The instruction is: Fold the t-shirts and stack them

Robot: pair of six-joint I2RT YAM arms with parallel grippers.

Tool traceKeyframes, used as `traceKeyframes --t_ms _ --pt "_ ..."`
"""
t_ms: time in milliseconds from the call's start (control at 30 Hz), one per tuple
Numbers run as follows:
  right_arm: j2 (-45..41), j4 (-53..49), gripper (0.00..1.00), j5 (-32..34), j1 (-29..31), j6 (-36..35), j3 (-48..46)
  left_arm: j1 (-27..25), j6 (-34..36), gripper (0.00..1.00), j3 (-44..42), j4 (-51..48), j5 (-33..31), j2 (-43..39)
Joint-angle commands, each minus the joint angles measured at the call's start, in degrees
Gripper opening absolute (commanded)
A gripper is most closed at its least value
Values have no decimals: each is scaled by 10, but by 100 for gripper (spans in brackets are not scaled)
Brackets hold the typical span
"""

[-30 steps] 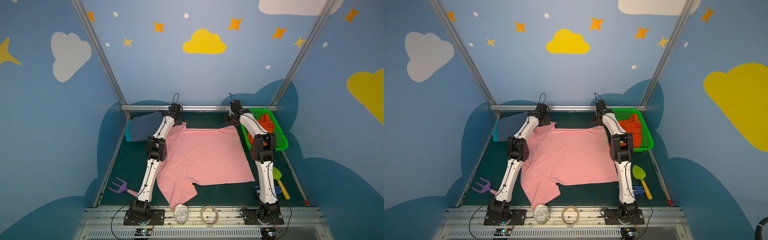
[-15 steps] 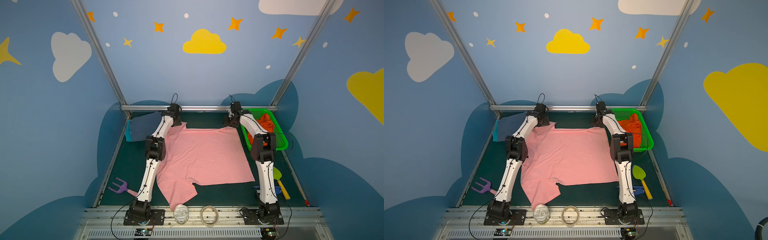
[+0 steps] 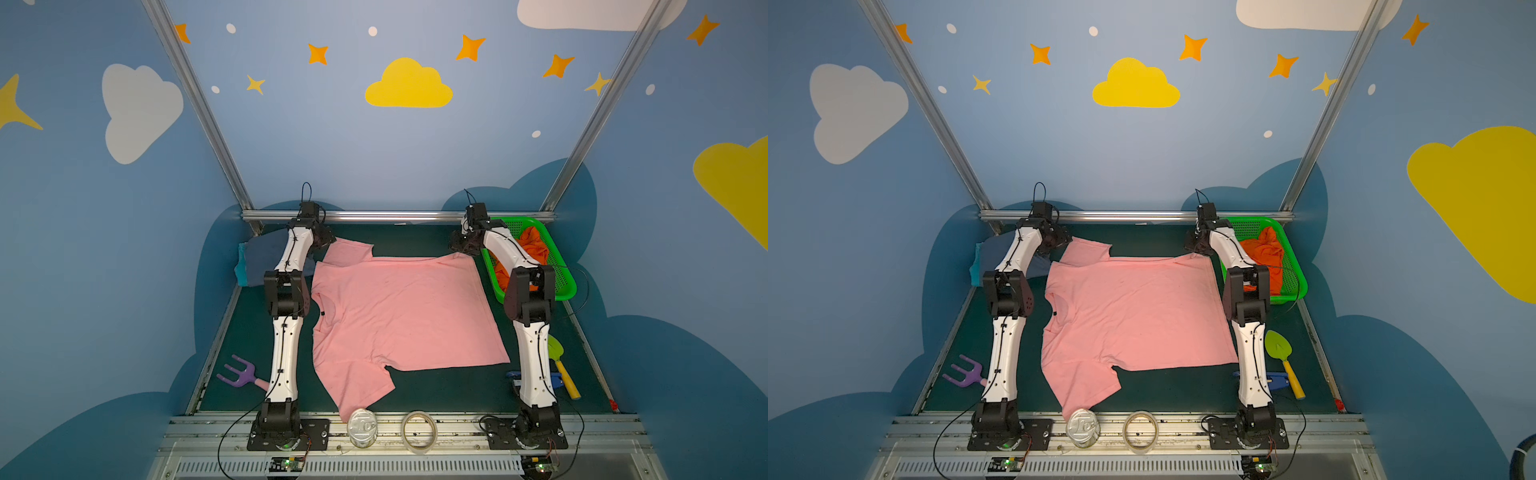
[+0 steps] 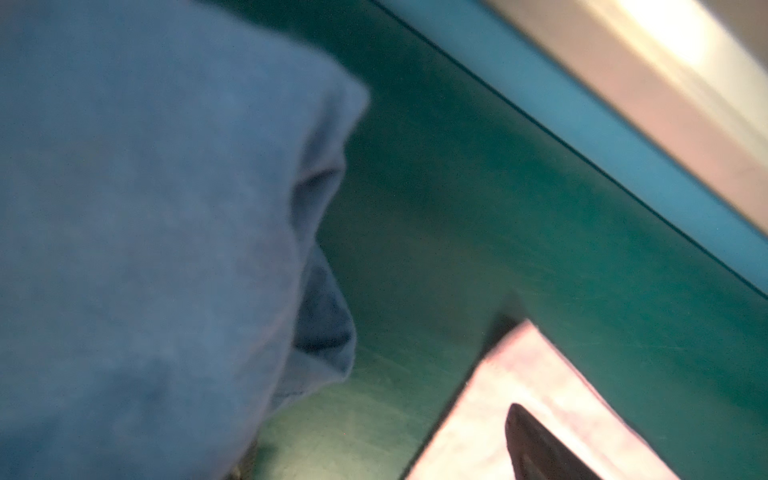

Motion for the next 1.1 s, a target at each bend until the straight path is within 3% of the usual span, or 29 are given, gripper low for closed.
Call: traceKeyframes --t_ms 0,200,600,800,967,1000,1067 --pt "-24 -2 57 -9 -2 9 -7 -11 -3 93 3 -25 27 -15" --pt "-21 2 58 -2 -5 13 -2 -40 10 93 7 -27 13 -23" --pt "-5 3 59 5 -13 13 8 -135 90 91 7 -15 -137 -55" --pt "12 -6 60 2 -13 11 29 -161 127 94 69 -24 -218 -5" --pt "36 -28 72 10 -13 5 61 -159 142 94 59 -20 -276 4" --pt "45 -34 85 7 -13 4 72 -158 144 94 52 -17 -280 4" --pt "63 -46 85 3 -12 7 95 -155 144 95 47 -18 -282 9"
